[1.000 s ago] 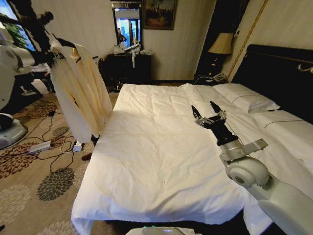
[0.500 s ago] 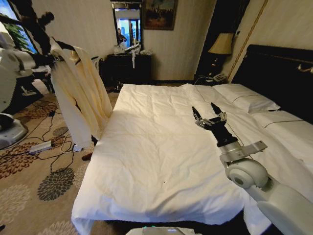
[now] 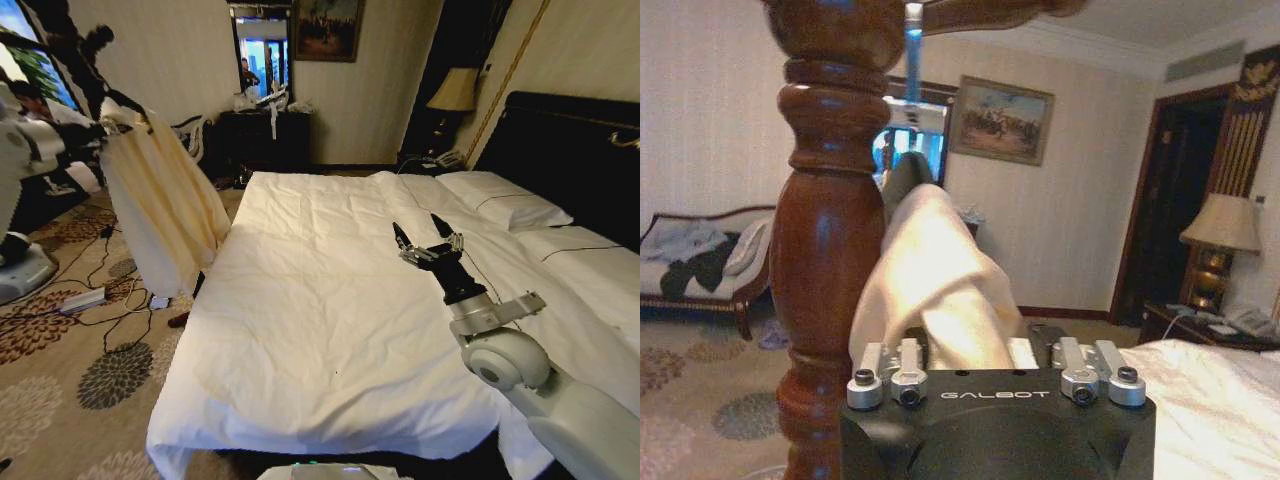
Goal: Pick up the clothes from the bed and hang them on the clothes hanger.
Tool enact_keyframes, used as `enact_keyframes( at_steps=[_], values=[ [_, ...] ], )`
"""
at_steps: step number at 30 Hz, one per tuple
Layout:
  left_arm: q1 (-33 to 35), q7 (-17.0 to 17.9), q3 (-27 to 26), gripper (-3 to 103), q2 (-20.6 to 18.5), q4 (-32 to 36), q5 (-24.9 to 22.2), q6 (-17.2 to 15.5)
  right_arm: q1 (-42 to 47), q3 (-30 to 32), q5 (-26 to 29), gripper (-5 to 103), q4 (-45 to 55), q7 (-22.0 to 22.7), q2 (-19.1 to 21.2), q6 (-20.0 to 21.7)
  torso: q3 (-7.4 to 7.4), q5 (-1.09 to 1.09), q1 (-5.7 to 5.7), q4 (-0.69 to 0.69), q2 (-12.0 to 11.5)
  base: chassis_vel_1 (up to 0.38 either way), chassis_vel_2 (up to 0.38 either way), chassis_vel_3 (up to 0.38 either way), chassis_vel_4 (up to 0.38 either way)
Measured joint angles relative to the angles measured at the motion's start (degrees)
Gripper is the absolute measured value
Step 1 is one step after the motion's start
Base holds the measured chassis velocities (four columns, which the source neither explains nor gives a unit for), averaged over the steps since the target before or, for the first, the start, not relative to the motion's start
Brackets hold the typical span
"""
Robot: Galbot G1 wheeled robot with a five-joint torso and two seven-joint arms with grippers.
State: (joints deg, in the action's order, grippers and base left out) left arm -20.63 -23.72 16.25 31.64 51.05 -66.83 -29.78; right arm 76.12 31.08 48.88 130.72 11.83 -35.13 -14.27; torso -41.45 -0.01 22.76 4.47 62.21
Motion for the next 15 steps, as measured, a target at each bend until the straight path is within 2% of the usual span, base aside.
enact_keyframes(
  at_steps=[1,4,5,6,8,10,11,12,15],
  values=[
    [1.5,0.0,-1.1,57,-1.1,1.8,0.4,0.4,0.0,0.0,0.0,100,0.0,0.0,-0.1,0.1,0.0,-0.01,0.0,0.01,0.0,0.0,0.0,0.0,0.0],
    [6.7,-0.7,-5.5,73,-4.7,7.7,2.2,1.7,0.0,-0.2,-0.2,100,0.1,0.0,-0.4,0.2,0.01,0.0,0.0,-0.01,0.0,0.0,0.0,0.0,0.0],
    [6.7,-0.7,-5.5,73,-4.7,7.7,2.2,1.7,0.0,-0.2,-0.2,100,0.1,0.0,-0.4,0.2,0.01,0.0,0.0,-0.01,0.0,0.0,0.0,0.0,0.0],
    [7.8,-0.9,-6.6,78,-5.4,8.7,2.5,1.8,0.1,-0.3,-0.3,100,0.1,0.0,-0.5,0.2,0.0,0.0,0.0,-0.01,0.0,0.0,0.0,0.0,0.0],
    [13.1,-1.5,-11.9,89,-8.3,13.1,3.1,2.8,0.4,-0.3,-0.4,100,0.2,0.0,-0.7,0.3,0.0,0.01,0.0,-0.01,0.0,0.0,0.0,0.0,0.0],
    [15.4,-1.6,-13.9,89,-9.5,14.9,3.2,3.3,0.5,-0.3,-0.5,100,0.2,0.0,-0.7,0.3,0.0,0.0,0.0,-0.02,0.0,0.0,0.0,0.0,0.0],
    [16.3,-1.6,-14.7,94,-10.0,15.7,3.2,3.7,0.6,-0.3,-0.5,100,0.2,0.0,-0.7,0.4,0.0,0.0,0.0,-0.02,0.0,0.0,0.0,0.0,0.0],
    [18.7,-1.6,-16.4,98,-11.6,17.8,3.2,5.0,0.8,-0.2,-0.5,100,0.3,0.0,-0.7,0.4,0.01,0.01,-0.01,-0.01,0.0,0.0,0.0,0.0,0.0],
    [24.2,-1.0,-20.1,100,-14.6,21.9,3.0,7.4,1.2,0.5,-0.4,100,0.3,0.1,-0.7,0.4,0.01,-0.01,0.0,-0.02,0.0,0.0,0.0,0.0,0.0]
  ],
)
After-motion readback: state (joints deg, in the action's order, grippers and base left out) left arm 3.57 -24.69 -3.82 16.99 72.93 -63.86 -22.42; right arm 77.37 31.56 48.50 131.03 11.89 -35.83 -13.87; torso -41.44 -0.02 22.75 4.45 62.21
